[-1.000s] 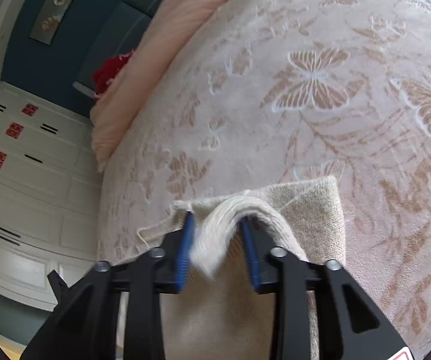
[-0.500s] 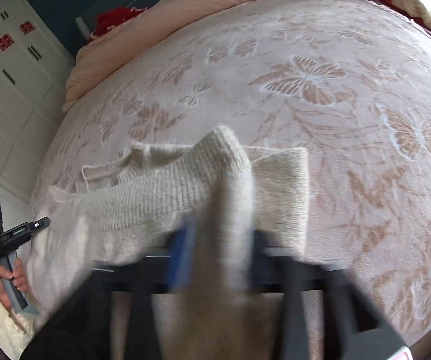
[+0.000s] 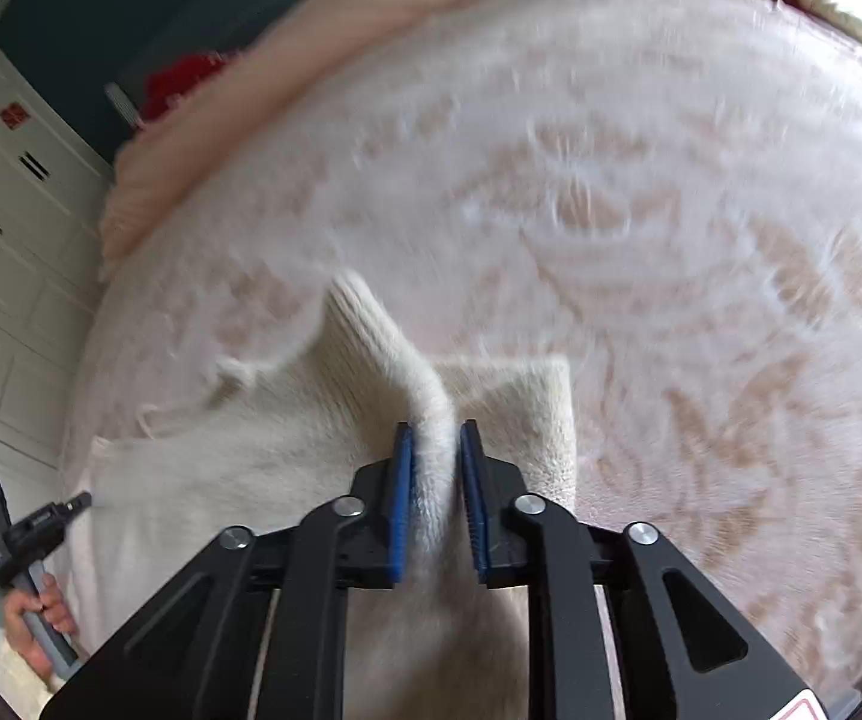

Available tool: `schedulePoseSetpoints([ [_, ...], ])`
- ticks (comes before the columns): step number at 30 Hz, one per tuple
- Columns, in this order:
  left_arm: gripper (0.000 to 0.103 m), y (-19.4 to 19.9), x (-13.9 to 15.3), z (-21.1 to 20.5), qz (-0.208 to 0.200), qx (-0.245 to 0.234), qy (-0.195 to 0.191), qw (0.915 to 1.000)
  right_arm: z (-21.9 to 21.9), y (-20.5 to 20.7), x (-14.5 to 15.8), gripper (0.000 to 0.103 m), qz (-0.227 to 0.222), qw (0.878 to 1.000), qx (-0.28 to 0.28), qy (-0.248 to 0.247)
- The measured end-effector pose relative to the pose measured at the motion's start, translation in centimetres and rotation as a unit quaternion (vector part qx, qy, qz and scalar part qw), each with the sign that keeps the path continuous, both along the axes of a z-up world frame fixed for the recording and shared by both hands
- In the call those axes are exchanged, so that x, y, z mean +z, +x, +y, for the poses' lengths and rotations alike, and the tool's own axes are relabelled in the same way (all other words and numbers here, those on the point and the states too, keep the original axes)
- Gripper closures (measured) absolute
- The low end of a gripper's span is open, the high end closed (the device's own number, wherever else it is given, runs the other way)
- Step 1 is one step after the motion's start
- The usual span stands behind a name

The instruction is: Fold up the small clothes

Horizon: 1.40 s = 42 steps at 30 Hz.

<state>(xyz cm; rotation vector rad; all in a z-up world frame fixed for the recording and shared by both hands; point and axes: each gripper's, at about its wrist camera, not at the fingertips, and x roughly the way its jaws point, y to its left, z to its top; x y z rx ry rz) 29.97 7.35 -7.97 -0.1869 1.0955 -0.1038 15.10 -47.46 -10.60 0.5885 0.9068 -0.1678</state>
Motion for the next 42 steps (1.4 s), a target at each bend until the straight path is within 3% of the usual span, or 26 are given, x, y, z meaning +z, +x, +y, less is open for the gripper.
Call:
schedulePoseSetpoints([
  [3, 0.06, -3.9, 3.9, 0.6, -0.05, -0.001, -0.016, 0.9986, 2.3, -2.7, 4.6, 0.08, -0.047, 0.997, 0.021, -0.05],
  [5, 0.058, -6.5, 5.4, -0.5, -0.071, -0.021, -0.036, 0.9966, 4.7, -3.8, 5.6, 0.08, -0.061, 0.996, 0.049, -0.038],
  [9, 0.054, -10.4, 3.3, -4.4, -0.039, -0.066, -0.05, 0.9958, 13.3, -4.1, 2.7, 0.082, -0.038, 0.989, 0.143, 0.008],
  [11, 0.054, -11.4, 1.2, -5.1, -0.013, -0.073, -0.019, 0.997, 16.1, -4.6, 0.7, 0.091, -0.017, 0.984, 0.177, -0.01],
  [13, 0.054, -11.9, -0.4, -3.3, 0.002, -0.046, -0.01, 0.9989, 15.4, -5.8, -1.1, 0.092, 0.011, 0.984, 0.167, -0.064],
  [14, 0.054, -12.1, -0.8, -2.3, 0.008, -0.036, -0.019, 0.9991, 13.6, -6.4, -1.8, 0.101, 0.018, 0.987, 0.146, -0.064],
  [16, 0.063, -12.3, -1.5, 0.1, 0.011, -0.033, -0.055, 0.9979, 8.3, -8.6, -2.9, 0.103, 0.037, 0.996, 0.072, -0.04],
  [18, 0.064, -12.4, -1.6, 0.4, 0.009, -0.041, -0.061, 0.9972, 5.0, -10.3, -2.6, 0.103, 0.032, 0.999, 0.039, -0.003],
  [21, 0.059, -12.9, -1.0, -0.4, 0.004, -0.039, -0.043, 0.9983, 5.5, -11.8, -0.1, 0.091, 0.028, 0.998, 0.029, -0.047],
  [23, 0.044, -13.9, 0.1, -0.2, -0.005, -0.02, -0.068, 0.9974, 4.9, -13.1, -0.1, 0.06, 0.029, 0.998, 0.001, -0.05],
  [25, 0.023, -15.5, 1.3, 1.5, -0.024, 0.024, -0.096, 0.9948, 3.2, -14.3, -0.9, 0.053, 0.031, 0.999, -0.025, -0.021],
  [28, 0.013, -17.9, 1.5, 5.4, -0.039, 0.108, -0.127, 0.9852, 1.9, -15.8, -2.4, 0.05, 0.027, 0.997, -0.045, 0.058],
  [29, 0.013, -18.2, 1.0, 6.3, -0.031, 0.123, -0.139, 0.9821, 2.1, -15.8, -3.1, 0.046, 0.026, 0.995, -0.047, 0.084],
  [31, 0.013, -18.5, -0.9, 8.1, 0.011, 0.158, -0.173, 0.9721, 2.7, -15.1, -4.4, 0.045, 0.03, 0.992, -0.043, 0.116],
  [34, 0.013, -17.8, -2.9, 9.2, 0.04, 0.188, -0.217, 0.957, 3.7, -13.6, -5.5, 0.044, 0.029, 0.987, -0.047, 0.148],
  [35, 0.013, -17.3, -3.8, 9.4, 0.05, 0.197, -0.24, 0.9493, 3.9, -13.0, -5.4, 0.051, 0.021, 0.987, -0.047, 0.153],
  [36, 0.02, -16.9, -4.3, 9.6, 0.056, 0.208, -0.247, 0.9447, 4.1, -12.5, -5.1, 0.063, 0.015, 0.986, -0.044, 0.158],
  [37, 0.044, -16.6, -4.4, 9.8, 0.058, 0.226, -0.246, 0.9407, 4.2, -11.8, -4.3, 0.087, 0.008, 0.986, -0.041, 0.161],
  [38, 0.07, -16.3, -4.0, 9.8, 0.052, 0.222, -0.25, 0.941, 4.2, -11.5, -3.0, 0.087, -0.01, 0.986, -0.038, 0.161],
  [39, 0.086, -15.8, -3.3, 9.9, 0.051, 0.206, -0.261, 0.9416, 4.2, -11.5, -1.5, 0.088, -0.029, 0.987, -0.031, 0.158],
  [42, 0.088, -17.1, 1.0, 10.2, 0.006, 0.187, -0.246, 0.951, 4.6, -12.1, 3.0, 0.091, -0.068, 0.988, 0.004, 0.137],
])
